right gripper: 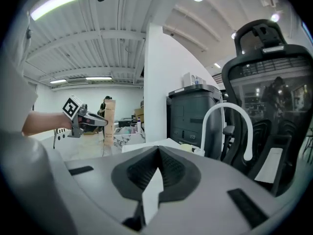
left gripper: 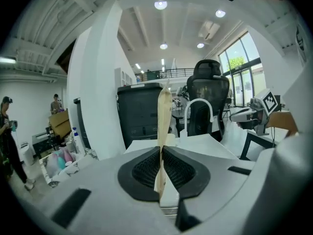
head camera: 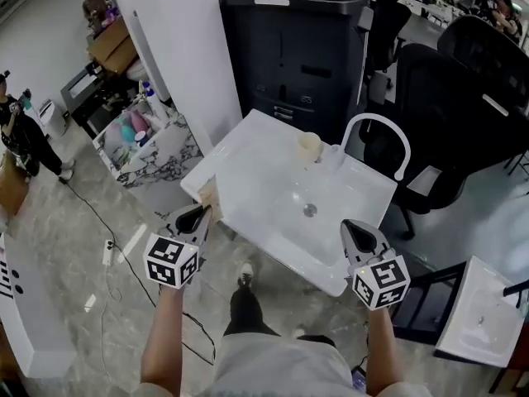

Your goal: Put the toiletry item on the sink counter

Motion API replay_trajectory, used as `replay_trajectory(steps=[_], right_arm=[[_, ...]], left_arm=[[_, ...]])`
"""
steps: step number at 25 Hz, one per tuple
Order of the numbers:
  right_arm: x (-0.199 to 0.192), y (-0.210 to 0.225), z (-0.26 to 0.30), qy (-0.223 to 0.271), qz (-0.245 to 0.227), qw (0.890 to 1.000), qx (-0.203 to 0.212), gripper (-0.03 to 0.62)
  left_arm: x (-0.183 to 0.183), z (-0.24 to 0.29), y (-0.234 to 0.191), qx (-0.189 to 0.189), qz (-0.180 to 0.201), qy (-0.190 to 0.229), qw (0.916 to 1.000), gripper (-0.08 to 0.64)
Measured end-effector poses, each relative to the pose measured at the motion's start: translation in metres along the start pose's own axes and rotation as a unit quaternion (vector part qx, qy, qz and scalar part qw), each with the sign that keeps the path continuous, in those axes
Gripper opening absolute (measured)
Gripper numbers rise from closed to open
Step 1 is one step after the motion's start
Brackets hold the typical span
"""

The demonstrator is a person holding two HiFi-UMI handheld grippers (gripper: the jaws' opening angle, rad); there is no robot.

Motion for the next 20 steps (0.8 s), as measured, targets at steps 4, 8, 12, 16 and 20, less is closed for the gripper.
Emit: replay_trajectory(steps=[4, 8, 12, 16, 20], right_arm=[[0.006, 0.027, 0.048, -0.004, 0.01, 0.999, -0.053, -0.003], [0.015, 0.045, 0.095, -0.018, 0.024, 0.994, -0.103, -0.003], [0.02, 0.063, 0.138, -0.023, 0.057, 0.99, -0.129, -0.003], [0.02, 0.078, 0.167, -0.032, 0.08, 0.982, -0.169, -0.003], [0.02, 0.095, 0.189, -0.032, 0.1, 0.973, -0.203, -0.003]], left_arm=[[0.01, 0.1, -0.036, -0.051, 0.022, -0.004, 0.9984, 0.02], [0.023, 0.19, -0.063, -0.105, 0.057, -0.011, 0.9928, 0.02], [0.041, 0.268, -0.083, -0.144, 0.1, -0.01, 0.9844, 0.02], [0.05, 0.333, -0.091, -0.18, 0.143, -0.008, 0.9732, 0.02], [0.055, 0.39, -0.093, -0.213, 0.166, -0.011, 0.9629, 0.02]])
Point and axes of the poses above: the fingertips, and each gripper's own axes: z forward along the fingers, y to its right, x out of its top, the point moved 10 cm from there along -z, backward along the fingers, and after that the axes turned 14 degrees about x, right-handed, at the moved point
